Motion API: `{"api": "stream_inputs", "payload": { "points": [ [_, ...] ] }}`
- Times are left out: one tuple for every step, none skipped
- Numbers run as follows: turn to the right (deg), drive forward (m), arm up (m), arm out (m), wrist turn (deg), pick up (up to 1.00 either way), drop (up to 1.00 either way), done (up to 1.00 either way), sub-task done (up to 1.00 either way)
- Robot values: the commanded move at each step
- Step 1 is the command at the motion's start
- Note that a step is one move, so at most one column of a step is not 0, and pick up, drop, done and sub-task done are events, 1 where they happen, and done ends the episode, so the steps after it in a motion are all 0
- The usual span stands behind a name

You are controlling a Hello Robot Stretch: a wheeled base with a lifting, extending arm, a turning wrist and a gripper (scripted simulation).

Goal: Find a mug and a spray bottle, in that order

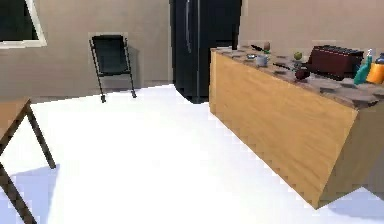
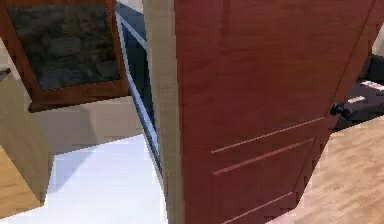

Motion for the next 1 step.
{"api": "stream_inputs", "payload": {
  "points": [
    [-18.0,0.00,0.00,0.00,0.0,0.00,0.00,0.00,0.00]
  ]
}}
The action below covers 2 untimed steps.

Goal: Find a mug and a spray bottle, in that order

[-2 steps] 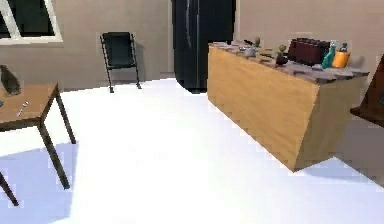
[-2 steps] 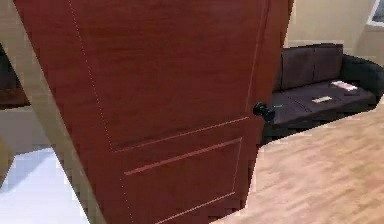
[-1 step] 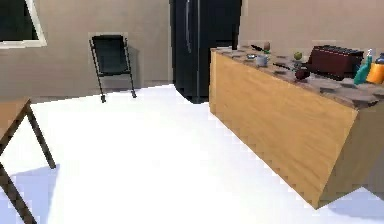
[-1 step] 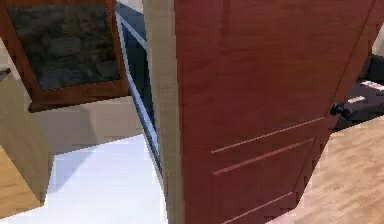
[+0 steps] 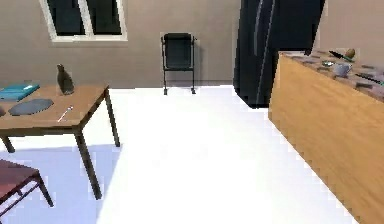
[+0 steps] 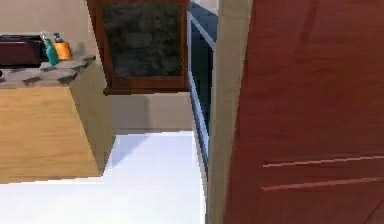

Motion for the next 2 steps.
{"api": "stream_inputs", "payload": {
  "points": [
    [0.0,0.15,0.00,0.00,0.0,0.00,0.00,0.00,0.00],
    [36.0,0.00,0.00,0.00,0.0,0.00,0.00,0.00,0.00]
  ]
}}
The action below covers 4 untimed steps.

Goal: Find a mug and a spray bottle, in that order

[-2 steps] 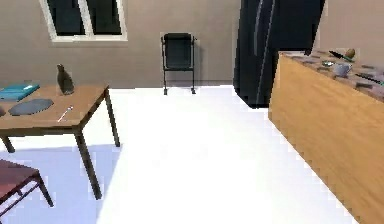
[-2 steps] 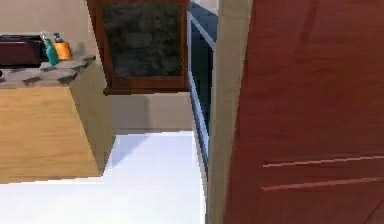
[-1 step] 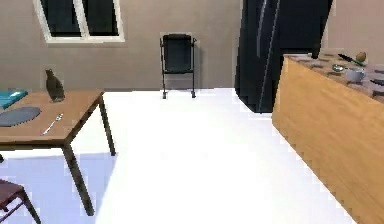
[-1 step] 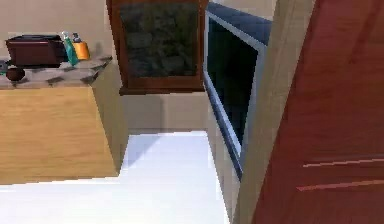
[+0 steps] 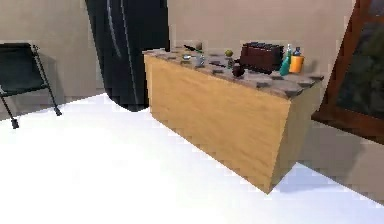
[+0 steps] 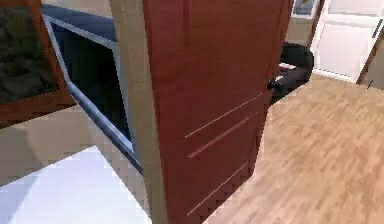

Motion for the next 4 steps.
{"api": "stream_inputs", "payload": {
  "points": [
    [0.0,1.00,0.00,0.00,0.0,0.00,0.00,0.00,0.00],
    [0.0,0.00,0.00,0.00,0.0,0.00,0.00,0.00,1.00],
    [45.0,0.00,0.00,0.00,0.0,0.00,0.00,0.00,0.00],
    [0.0,0.00,0.00,0.00,0.0,0.00,0.00,1.00,0.00]
  ]
}}
